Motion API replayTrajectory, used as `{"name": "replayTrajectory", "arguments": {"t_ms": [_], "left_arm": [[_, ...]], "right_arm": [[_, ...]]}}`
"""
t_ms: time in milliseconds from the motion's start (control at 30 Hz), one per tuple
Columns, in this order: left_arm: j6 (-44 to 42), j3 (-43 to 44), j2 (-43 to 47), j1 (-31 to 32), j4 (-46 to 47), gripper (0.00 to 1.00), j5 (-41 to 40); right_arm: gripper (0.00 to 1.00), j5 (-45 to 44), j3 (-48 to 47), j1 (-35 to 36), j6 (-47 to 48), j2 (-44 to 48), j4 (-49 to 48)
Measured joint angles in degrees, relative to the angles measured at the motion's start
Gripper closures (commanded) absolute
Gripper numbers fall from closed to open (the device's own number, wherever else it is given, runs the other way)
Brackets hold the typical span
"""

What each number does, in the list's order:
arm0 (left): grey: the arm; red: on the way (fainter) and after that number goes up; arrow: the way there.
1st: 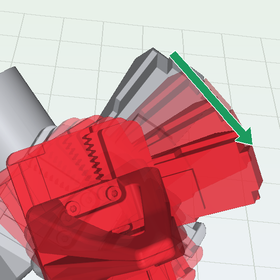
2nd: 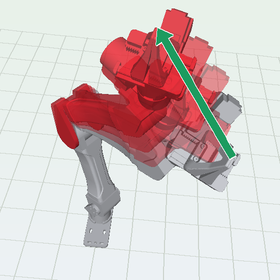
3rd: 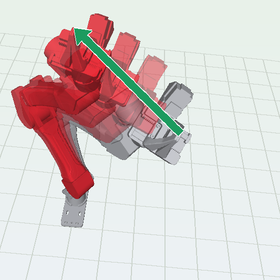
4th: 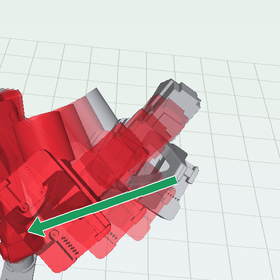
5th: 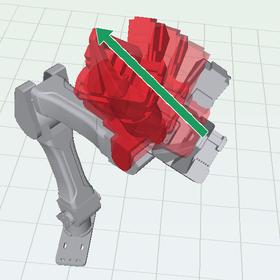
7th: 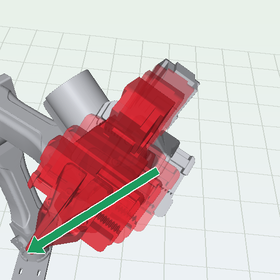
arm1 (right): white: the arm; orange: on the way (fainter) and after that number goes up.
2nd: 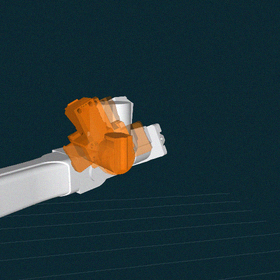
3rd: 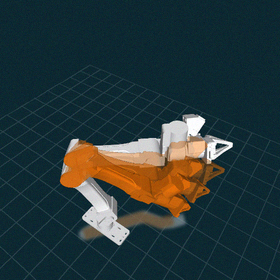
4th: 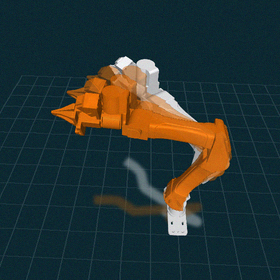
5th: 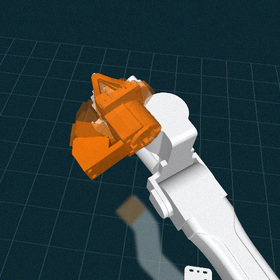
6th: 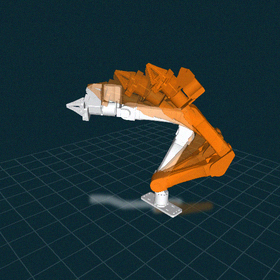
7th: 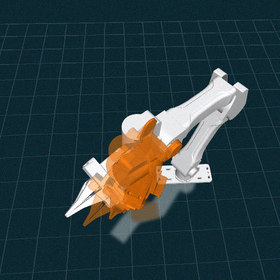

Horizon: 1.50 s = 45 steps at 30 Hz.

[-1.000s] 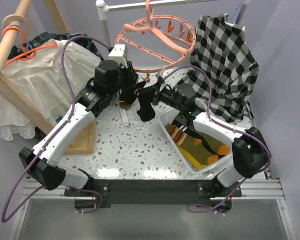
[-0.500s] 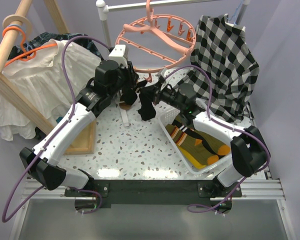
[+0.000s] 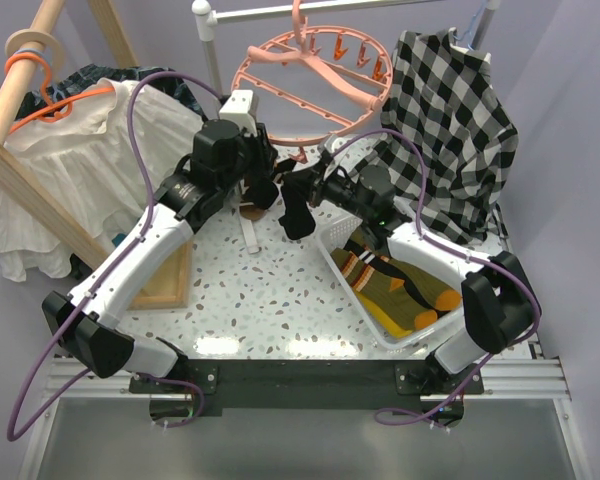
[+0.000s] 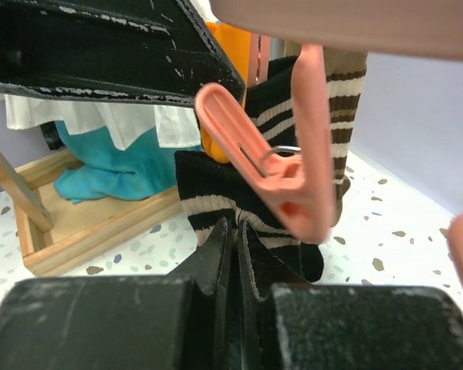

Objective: Clip the socks to the hanger
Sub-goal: Clamp the sock onto the hanger.

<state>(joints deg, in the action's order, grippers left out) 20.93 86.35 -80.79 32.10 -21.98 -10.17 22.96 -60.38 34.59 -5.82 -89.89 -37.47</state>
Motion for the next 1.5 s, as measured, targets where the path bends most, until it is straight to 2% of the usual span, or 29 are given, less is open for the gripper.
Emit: {"name": "replayTrajectory", "arguments": {"t_ms": [1500], "left_arm": [[0.0,0.0,0.0,-2.5,0.0,1.00,6.8]], "right_arm": [[1.00,2.1,1.7,-2.0,-1.3,0.3,-3.1]]}}
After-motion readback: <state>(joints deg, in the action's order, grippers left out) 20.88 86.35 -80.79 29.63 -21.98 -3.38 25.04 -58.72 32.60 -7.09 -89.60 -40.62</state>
